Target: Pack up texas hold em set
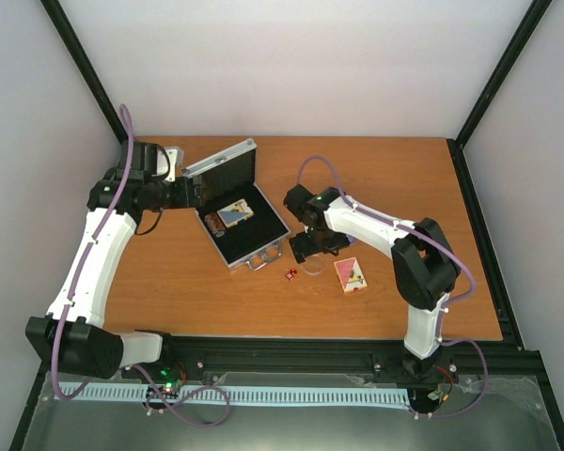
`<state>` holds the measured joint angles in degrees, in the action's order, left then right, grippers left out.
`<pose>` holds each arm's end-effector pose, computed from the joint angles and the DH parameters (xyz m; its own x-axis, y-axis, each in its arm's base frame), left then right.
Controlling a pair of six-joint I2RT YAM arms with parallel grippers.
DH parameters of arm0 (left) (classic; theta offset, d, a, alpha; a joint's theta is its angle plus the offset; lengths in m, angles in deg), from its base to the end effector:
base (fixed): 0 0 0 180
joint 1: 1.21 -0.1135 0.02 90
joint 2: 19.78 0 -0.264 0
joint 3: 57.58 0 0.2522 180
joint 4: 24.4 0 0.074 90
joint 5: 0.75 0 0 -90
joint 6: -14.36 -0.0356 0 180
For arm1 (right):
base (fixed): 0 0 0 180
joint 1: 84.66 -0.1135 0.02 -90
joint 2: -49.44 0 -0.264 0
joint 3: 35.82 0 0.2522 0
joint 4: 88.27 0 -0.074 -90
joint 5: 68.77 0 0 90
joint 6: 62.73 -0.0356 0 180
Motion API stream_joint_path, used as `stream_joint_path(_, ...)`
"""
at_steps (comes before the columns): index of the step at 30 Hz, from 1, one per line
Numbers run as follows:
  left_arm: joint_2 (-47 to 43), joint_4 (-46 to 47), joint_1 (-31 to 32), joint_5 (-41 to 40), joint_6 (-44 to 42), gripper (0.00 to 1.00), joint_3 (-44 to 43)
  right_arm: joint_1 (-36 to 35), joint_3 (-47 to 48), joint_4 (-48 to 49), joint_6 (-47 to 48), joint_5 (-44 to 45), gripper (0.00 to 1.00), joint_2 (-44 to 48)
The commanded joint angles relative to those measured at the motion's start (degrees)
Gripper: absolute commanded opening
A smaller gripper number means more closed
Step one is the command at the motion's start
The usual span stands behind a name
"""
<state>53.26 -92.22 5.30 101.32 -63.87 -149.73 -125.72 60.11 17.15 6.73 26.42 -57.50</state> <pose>0.2506 -0.0361 0.3668 -0.7814 -0.1116 -0.6139 0.0905 0.9532 -0.2884 0.2682 0.2294 0.2087 -0.9317 -0.3482 -0.1036 -0.3439 0.9373 -0.0575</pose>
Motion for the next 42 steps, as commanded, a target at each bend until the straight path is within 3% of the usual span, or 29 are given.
stream_joint_path(1, -0.1, -0.3, 0.1, 0.2, -0.2, 1.00, -2.2, -1.1, 1.7, 0.2, 0.7, -0.7, 0.99, -2.4)
stream_joint_path(16, -0.5, -0.4, 0.1, 0.2, -0.1, 1.00, -1.8, -3.6, 6.9, -1.5, 2.3, 0.4, 0.85, -3.0)
stream_joint_path(27, -1.4, -0.5, 0.1, 0.5, -0.2, 1.00, -0.6, -12.7, 6.5, -1.2, 2.2, -4.5, 0.82, -5.7)
stream_joint_path(42, -3.6, -1.1, 0.1, -0.5, -0.6, 1.00, 1.4, -14.0, 7.2, -1.7, 7.9, -3.3, 0.81, -9.3)
